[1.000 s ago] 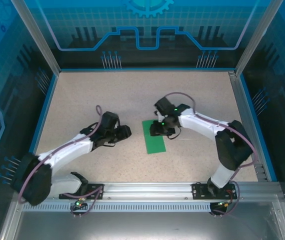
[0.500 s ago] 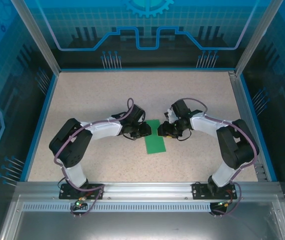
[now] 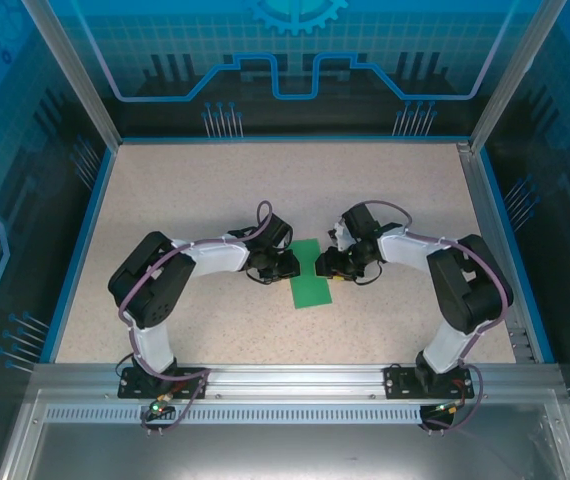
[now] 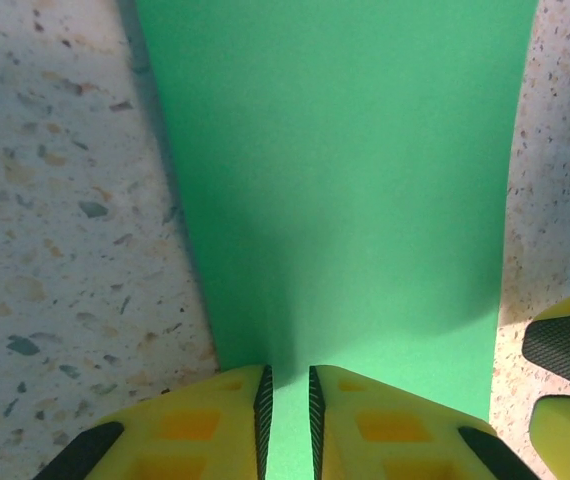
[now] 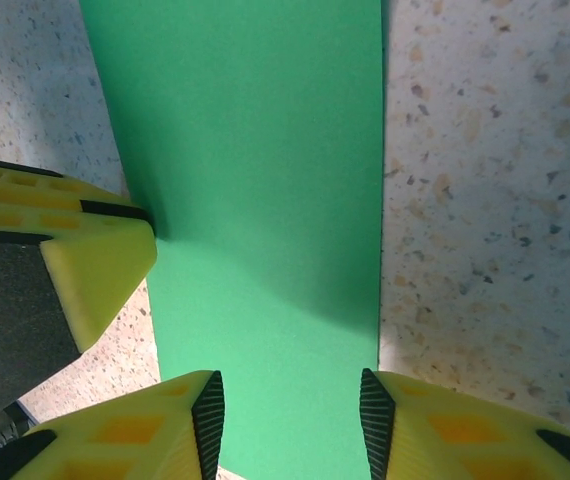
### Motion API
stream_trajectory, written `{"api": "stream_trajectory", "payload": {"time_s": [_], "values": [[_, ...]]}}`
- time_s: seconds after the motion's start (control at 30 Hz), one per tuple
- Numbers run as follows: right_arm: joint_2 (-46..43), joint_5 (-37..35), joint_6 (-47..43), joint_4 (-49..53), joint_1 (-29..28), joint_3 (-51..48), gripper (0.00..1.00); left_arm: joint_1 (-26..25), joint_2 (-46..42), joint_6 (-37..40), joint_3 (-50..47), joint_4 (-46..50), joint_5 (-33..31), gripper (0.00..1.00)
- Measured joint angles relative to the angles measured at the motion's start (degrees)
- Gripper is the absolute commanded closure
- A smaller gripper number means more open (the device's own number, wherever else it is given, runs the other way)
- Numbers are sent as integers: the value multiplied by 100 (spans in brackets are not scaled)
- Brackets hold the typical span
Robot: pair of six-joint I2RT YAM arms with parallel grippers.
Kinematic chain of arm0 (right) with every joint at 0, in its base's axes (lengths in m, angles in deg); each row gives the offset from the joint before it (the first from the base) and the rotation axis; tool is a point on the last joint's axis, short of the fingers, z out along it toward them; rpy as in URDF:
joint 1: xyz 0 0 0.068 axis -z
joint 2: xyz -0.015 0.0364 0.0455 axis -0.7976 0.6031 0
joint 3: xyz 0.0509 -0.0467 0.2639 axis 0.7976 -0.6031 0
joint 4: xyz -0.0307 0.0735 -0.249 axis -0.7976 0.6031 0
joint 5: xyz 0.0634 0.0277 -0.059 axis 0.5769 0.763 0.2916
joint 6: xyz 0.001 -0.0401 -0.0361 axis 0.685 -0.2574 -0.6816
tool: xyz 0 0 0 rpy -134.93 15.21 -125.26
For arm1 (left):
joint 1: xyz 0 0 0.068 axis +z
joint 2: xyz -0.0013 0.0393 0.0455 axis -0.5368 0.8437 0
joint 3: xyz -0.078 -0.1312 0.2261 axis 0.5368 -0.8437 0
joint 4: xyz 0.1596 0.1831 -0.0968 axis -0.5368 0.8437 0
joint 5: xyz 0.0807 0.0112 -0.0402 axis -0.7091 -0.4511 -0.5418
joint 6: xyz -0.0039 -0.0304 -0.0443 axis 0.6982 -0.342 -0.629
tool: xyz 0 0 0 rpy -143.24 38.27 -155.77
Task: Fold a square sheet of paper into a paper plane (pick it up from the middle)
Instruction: Third fold the triangle at the center of the table.
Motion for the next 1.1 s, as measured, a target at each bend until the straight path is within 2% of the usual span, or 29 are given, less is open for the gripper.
{"api": "stream_trajectory", "payload": {"time_s": [0.3, 0.4, 0.47, 1.1], "values": [[157, 7, -22, -52, 15, 0, 55, 0, 4, 44, 0, 2, -22, 79], [175, 66, -22, -70, 42, -7, 58, 0, 4, 109, 0, 0, -31, 78], [173, 109, -22, -118, 66, -44, 64, 0, 4, 122, 0, 0, -31, 78], [-39, 599, 160, -684, 144, -551, 64, 66, 4, 313, 2, 0, 33, 76]]}}
